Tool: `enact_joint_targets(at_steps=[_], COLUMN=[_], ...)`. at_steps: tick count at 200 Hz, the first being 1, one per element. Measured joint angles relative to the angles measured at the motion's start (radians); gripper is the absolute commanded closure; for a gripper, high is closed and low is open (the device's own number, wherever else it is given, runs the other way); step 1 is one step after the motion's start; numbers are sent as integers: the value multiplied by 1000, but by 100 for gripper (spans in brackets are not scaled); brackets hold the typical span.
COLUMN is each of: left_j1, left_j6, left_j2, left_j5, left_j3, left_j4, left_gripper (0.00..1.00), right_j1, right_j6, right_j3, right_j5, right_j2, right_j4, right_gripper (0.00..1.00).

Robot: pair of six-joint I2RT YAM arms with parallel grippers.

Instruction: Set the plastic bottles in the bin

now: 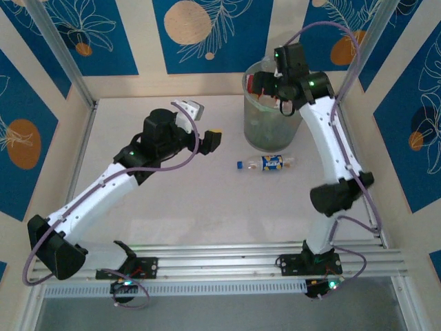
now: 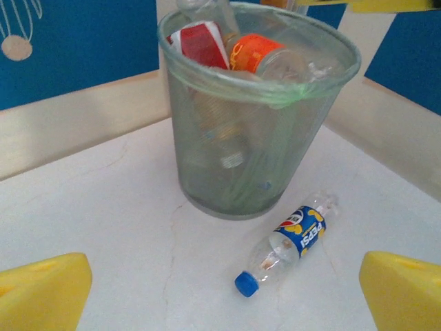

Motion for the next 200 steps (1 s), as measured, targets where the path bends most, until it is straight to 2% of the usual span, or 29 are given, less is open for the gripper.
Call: enact_joint_targets(at_steps=[26,43,74,93,118,200], left_j1=[2,13,58,90,114,140], left_j6=[-43,-86,-189,-242,-288,-314], left_j2=[-16,-48,-148,-203,-232,-257], left_j5=[-77,-146,-263,-318,-356,-375], left_j3=[-42,-77,-157,-192,-205,-206], left_j4=[0,-1,-3,-4,-6,-16], left_gripper=[0,0,0,0,0,0], right_j1=[83,140,227,280,322,278], right_j6=[-37,-79,-188,-278,-411,-767], right_j3=[-294,-457,-648,-731,-805,-834], right_j5=[9,14,18,61,146,192], right_j2=[-219,-331,-417,-394,-286,-92], right_j4=[70,91,90,85,89,189], right_gripper=[0,1,1,1,1,1])
